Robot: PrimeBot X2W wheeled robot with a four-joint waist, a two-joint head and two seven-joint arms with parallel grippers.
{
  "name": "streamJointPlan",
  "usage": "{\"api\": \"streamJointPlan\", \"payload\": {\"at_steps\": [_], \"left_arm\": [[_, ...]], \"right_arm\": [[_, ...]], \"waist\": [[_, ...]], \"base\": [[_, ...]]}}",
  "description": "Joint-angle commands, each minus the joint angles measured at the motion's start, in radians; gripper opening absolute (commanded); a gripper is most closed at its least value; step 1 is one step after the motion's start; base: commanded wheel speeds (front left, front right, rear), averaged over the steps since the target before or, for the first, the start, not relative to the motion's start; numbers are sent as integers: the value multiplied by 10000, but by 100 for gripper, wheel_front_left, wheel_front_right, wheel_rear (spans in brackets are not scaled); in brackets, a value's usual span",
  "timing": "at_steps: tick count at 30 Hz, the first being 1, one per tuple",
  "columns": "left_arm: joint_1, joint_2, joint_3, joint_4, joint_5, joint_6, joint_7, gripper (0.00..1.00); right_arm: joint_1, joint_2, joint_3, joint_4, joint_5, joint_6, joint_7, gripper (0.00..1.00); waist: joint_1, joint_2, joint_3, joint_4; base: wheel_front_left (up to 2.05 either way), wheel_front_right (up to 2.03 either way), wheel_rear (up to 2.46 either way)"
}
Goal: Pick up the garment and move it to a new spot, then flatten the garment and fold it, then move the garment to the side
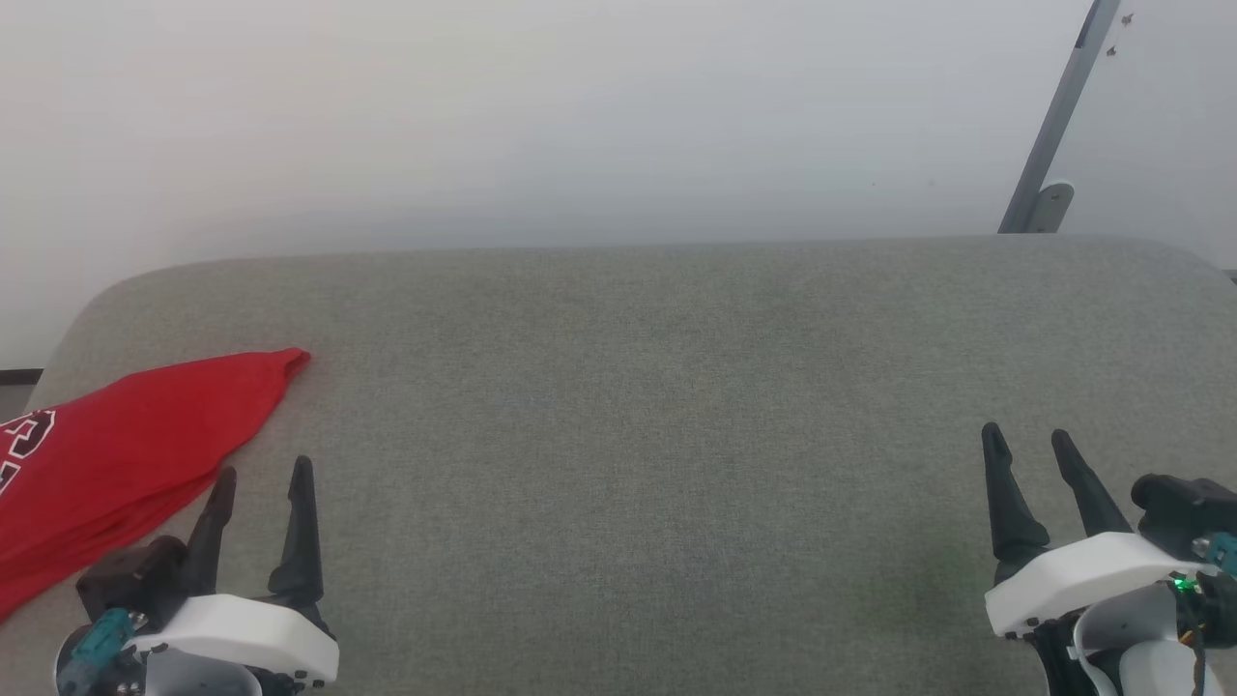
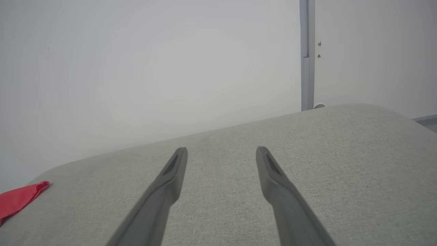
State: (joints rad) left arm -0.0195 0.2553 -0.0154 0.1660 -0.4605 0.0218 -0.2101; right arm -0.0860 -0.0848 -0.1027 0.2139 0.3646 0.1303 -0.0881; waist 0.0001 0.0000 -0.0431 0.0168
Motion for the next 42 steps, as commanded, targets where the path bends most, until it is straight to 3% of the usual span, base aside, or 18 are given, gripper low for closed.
{"api": "streamJointPlan", "payload": {"at_steps": [1, 26, 42], "left_arm": [[84, 78, 42, -69, 289, -21, -94, 100], [179, 148, 122, -174, 1850, -239, -568, 100], [151, 97, 139, 48, 1734, -368, -560, 100]], "right_arm": [[-50, -47, 14, -108, -258, 6, -98, 100], [-114, -138, 105, -270, -2136, 6, -473, 100], [-42, -138, 190, -359, -2128, 6, -440, 100]], "waist": [[-1, 0, -6, 5], [-1, 0, -102, 54], [-1, 0, -124, 84]], "base": [[0, 0, 0], [0, 0, 0], [0, 0, 0]]}}
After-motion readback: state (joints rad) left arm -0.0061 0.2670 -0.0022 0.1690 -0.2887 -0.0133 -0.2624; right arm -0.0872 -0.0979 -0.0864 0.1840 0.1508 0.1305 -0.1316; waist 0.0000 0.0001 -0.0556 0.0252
